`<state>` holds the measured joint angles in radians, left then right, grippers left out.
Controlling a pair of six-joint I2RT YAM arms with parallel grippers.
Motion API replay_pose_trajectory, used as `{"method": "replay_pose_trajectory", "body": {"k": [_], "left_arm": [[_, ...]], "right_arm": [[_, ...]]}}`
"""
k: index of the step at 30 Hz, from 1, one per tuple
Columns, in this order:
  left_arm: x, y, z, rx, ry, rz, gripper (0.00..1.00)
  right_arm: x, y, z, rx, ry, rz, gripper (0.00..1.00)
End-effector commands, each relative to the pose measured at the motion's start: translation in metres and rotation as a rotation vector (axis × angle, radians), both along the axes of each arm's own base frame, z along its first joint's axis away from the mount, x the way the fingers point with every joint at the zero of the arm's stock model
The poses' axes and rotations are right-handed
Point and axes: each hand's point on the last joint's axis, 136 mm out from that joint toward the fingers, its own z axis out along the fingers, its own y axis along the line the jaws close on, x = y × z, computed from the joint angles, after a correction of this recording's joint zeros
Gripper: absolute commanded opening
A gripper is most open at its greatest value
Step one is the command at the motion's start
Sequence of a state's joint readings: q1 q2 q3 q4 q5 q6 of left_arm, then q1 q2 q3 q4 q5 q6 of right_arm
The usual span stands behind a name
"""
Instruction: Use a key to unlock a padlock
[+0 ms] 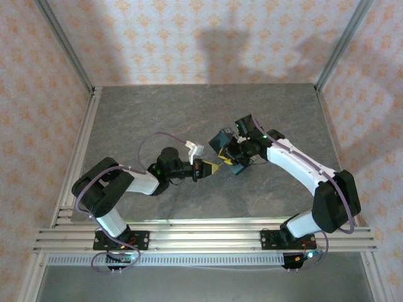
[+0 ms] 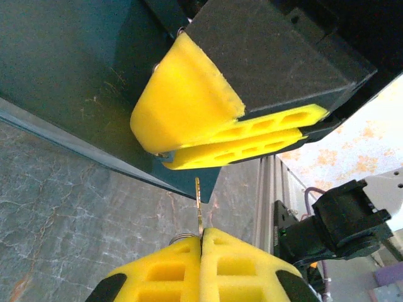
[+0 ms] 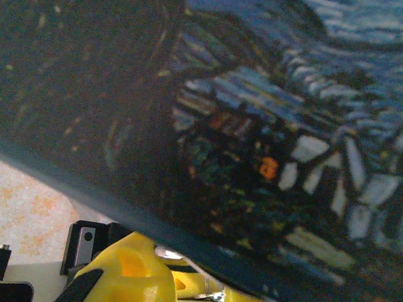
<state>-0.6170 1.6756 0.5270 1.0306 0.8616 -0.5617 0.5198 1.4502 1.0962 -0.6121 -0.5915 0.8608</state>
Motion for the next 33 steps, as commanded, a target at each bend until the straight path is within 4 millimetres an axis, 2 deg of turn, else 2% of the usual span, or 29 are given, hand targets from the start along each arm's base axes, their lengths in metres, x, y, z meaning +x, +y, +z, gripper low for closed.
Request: {"method": "replay_pose_trajectory", "body": {"k": [1, 9, 24, 33], "left_arm": [[0.007, 0.001, 0.022, -0.078, -0.036, -0.013, 0.00], [0.012, 0.005, 0.025, -0.120, -0.012, -0.027, 0.00], [0.013, 0.008, 0.011, -0.109, 0.013, -0.032, 0.00], [0.018, 0.013, 0.010, -0.108, 0.015, -0.032, 0.00]], "right_arm": [[0.005, 0.003, 0.008, 0.025, -0.051, 0.029, 0.00], [0.003, 0.004, 0.005, 0.046, -0.055, 0.035, 0.00], [0.004, -0.001, 0.000, 0.048, -0.052, 0.021, 0.00], [0.005, 0.000, 0.000, 0.051, -0.052, 0.022, 0.00]]}}
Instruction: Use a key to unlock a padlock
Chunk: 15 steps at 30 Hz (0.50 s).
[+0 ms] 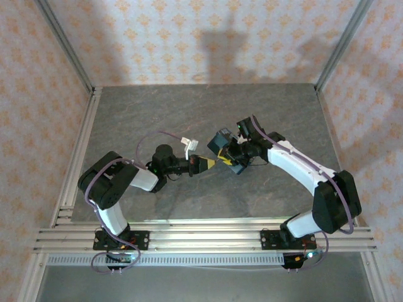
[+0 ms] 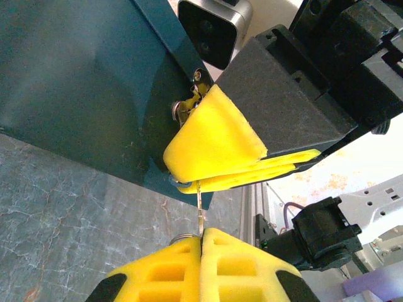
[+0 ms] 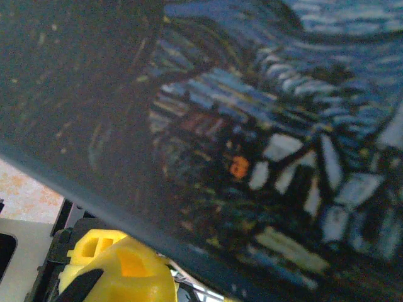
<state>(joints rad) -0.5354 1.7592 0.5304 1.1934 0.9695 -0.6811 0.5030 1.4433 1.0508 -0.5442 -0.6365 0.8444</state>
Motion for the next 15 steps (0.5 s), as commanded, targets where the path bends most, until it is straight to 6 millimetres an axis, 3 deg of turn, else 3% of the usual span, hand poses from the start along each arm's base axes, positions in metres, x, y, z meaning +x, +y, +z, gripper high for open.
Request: {"method": "replay_pose_trajectory", "body": {"k": [1, 15], "left_arm": [[0.0026, -0.0007, 0.0047, -0.018, -0.037, -0.021, 0.00], [0.0049, -0.0038, 0.0042, -0.026, -0.037, -0.040, 0.00]], "right_arm": [[0.0044, -0.0013, 0.0048, 0.009, -0.037, 0.003, 0.00], [0.0044, 0.0003, 0.0066, 0.019, -0.036, 0.007, 0.00]]}}
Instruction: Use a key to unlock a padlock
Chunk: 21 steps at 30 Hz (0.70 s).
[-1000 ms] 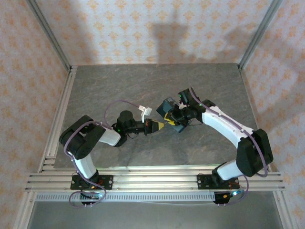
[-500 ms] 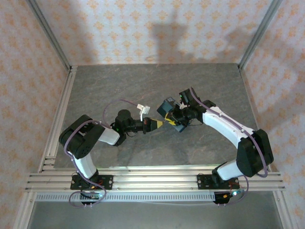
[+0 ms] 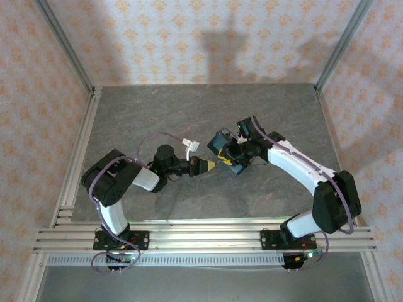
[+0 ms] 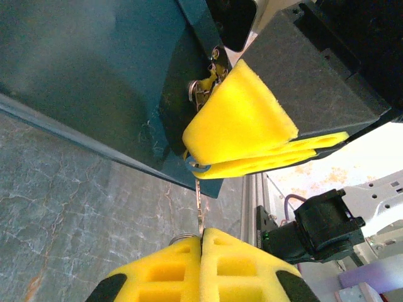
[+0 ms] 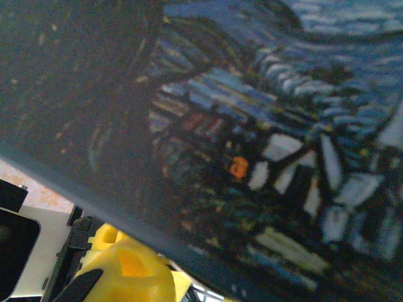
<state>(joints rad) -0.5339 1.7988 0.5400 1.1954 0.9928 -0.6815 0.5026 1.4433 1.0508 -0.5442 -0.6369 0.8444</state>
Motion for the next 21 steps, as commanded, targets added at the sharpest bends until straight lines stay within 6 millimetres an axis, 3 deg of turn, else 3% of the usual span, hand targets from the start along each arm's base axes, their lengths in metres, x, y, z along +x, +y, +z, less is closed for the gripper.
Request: {"method": "replay_pose_trajectory", "body": {"k": [1, 21], "left_arm": [[0.0060, -0.0020, 0.0154, -0.039, -0.061, -0.019, 0.00], [0.0141, -0.0054, 0.0155, -0.054, -0.065, -0.008, 0.00]], "right_arm": [[0.0036, 0.0004, 0.0058, 0.019, -0.034, 0.008, 0.00], [0.0017, 0.0051, 0.0018, 0.036, -0.010, 0.027, 0.00]]}}
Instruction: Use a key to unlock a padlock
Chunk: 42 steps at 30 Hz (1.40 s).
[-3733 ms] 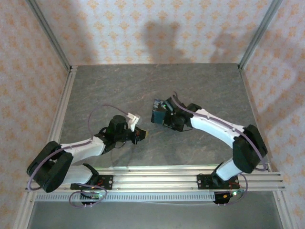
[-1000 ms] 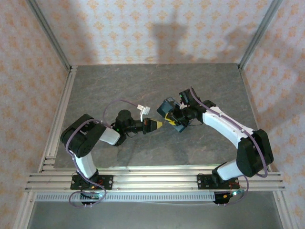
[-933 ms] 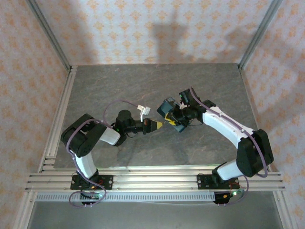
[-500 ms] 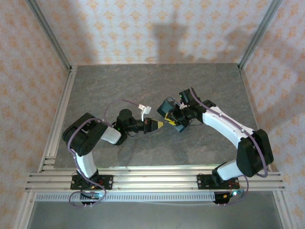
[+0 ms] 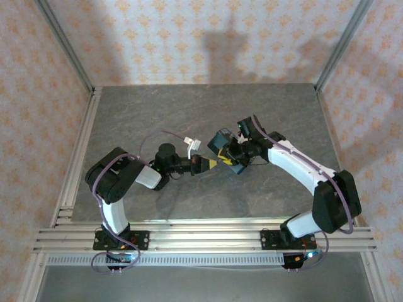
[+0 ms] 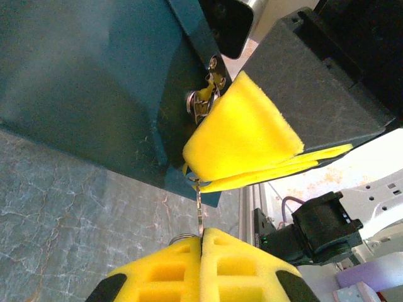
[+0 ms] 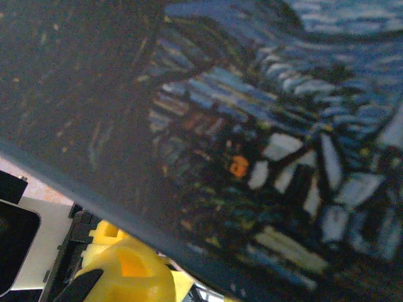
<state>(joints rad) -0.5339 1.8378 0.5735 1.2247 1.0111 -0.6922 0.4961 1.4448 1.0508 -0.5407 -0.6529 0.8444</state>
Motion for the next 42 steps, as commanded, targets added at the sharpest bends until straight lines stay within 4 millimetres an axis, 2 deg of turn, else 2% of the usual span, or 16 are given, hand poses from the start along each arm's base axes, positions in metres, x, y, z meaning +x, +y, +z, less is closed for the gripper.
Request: {"method": "replay_pose_trajectory", "body": {"k": [1, 19, 42], "left_arm": [[0.009, 0.000, 0.014, -0.039, -0.057, 0.010, 0.00], [0.021, 0.000, 0.006, -0.040, -0.016, 0.055, 0.00], [0.022, 0.006, 0.002, -0.029, -0.007, 0.099, 0.00]], "right_arm": [[0.001, 0.005, 0.001, 0.024, -0.014, 0.026, 0.00], [-0.002, 0.007, -0.002, 0.037, -0.001, 0.042, 0.00], [0.002, 0.007, -0.004, 0.035, -0.007, 0.021, 0.00]]}}
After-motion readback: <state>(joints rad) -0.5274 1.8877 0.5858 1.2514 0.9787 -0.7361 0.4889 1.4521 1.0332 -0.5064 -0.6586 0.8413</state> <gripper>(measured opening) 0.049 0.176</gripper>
